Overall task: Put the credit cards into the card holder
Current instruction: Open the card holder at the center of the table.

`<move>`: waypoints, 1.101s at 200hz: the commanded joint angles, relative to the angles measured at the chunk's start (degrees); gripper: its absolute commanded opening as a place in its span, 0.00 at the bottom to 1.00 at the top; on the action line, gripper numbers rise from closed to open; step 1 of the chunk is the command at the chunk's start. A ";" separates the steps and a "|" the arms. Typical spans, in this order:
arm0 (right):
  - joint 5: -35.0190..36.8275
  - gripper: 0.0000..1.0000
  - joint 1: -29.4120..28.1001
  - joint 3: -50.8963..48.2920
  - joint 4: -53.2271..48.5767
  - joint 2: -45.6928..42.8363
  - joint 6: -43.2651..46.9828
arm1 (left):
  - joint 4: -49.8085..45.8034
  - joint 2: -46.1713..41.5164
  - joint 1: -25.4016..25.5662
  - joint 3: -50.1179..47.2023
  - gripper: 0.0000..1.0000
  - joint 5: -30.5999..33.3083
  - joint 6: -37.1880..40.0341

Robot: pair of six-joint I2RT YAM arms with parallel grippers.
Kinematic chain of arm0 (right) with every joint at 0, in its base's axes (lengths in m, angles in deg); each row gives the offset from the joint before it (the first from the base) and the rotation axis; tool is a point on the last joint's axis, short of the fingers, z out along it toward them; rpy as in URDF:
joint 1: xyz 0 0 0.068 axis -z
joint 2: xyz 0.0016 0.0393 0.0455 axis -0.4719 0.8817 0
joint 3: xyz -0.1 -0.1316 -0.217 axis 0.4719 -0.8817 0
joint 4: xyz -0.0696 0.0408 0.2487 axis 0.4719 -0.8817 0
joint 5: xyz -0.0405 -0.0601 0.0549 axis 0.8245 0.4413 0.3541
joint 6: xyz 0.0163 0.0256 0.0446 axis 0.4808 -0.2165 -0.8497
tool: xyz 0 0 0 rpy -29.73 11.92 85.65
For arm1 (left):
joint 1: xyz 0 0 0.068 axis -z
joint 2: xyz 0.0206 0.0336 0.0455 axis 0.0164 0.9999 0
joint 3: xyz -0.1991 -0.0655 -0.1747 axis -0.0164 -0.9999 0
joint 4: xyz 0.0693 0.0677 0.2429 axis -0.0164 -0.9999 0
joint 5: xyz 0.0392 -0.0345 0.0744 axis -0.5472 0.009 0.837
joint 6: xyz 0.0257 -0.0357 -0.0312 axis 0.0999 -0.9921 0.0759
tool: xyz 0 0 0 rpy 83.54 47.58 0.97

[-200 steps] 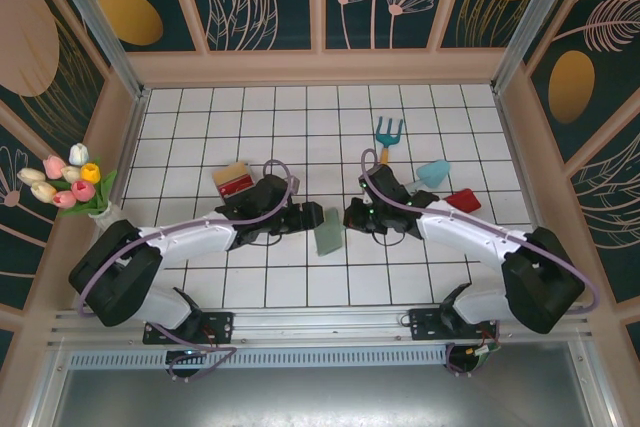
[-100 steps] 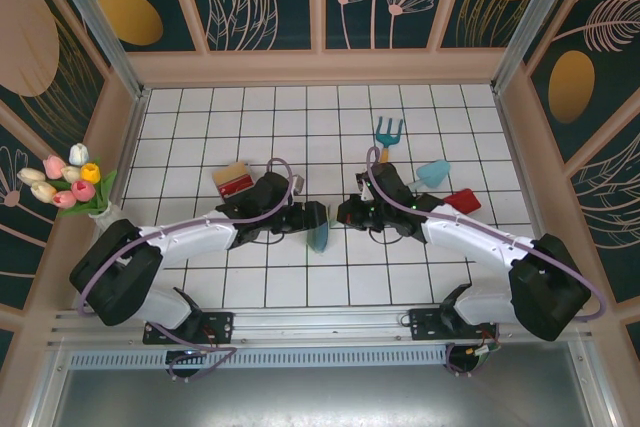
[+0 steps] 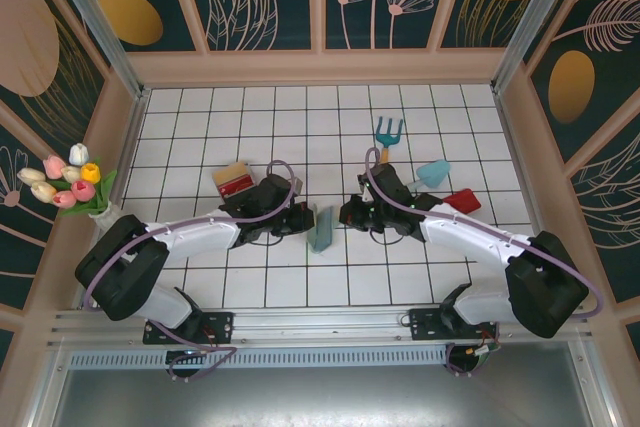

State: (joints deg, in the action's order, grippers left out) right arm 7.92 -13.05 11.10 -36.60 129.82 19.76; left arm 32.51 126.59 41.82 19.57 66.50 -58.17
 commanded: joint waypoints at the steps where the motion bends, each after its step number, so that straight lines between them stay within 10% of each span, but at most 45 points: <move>1: 4.90 0.00 0.43 -0.76 -4.33 -0.53 0.33 | -4.47 0.40 -0.05 0.74 0.00 3.40 1.20; 41: 11.89 0.02 1.75 -1.24 -10.75 1.14 1.40 | -0.85 -2.05 -0.08 -2.73 0.00 3.34 -0.51; 96: 15.07 0.31 1.84 3.57 -16.34 -5.84 1.08 | 1.05 -1.84 -0.05 -6.09 0.00 1.78 -1.05; 220: 3.00 0.49 -2.21 -1.37 -2.25 4.93 -4.95 | 5.57 0.07 -0.09 -7.67 0.00 2.70 -4.69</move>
State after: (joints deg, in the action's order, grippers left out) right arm 12.16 -14.85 11.28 -41.24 132.96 16.75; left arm 35.92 125.32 41.82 12.99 69.03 -61.58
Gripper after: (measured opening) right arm 0.480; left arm 0.068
